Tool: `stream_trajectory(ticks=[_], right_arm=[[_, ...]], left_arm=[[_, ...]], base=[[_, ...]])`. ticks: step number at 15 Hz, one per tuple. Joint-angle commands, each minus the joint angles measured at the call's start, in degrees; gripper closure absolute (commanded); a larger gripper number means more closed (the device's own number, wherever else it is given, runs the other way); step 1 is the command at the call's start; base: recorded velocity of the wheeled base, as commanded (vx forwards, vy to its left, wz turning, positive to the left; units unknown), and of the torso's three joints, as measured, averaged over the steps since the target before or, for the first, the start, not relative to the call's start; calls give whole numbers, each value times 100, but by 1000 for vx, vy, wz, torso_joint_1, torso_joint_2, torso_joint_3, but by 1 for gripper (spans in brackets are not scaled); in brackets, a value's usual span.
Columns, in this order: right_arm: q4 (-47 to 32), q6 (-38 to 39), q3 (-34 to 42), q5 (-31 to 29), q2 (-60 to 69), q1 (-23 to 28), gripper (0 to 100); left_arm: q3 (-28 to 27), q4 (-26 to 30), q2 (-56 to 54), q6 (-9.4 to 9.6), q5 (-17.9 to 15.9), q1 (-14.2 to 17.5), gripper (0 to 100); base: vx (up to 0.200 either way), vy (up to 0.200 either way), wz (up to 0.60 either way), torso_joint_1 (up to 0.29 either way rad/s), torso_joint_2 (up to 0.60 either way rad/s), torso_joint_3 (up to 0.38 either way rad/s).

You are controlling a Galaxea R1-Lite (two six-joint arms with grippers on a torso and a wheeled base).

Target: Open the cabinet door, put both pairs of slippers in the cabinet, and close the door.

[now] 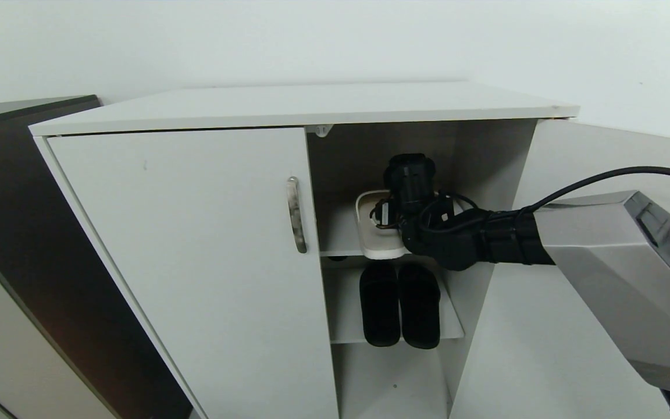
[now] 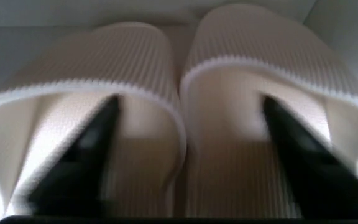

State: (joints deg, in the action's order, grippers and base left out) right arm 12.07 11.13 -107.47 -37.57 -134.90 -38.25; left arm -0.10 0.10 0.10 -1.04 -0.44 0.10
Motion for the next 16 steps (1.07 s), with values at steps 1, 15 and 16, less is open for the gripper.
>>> stream_trajectory(ticks=[1,15,16], right_arm=[[24,153,578,-13,509,-130,0],[2634,223,5491,206,3383,-1510,100],[2660,223,5614,294,3471,-1527,100]], left_arm=[[1,-1,-1,-2,0,-1,100],[1,-1,-1,-2,0,-1,100],[1,-1,-1,-2,0,-1,100]], base=[[0,0,0,0,0,0],[0,0,0,0,0,4],[0,0,0,0,0,0]])
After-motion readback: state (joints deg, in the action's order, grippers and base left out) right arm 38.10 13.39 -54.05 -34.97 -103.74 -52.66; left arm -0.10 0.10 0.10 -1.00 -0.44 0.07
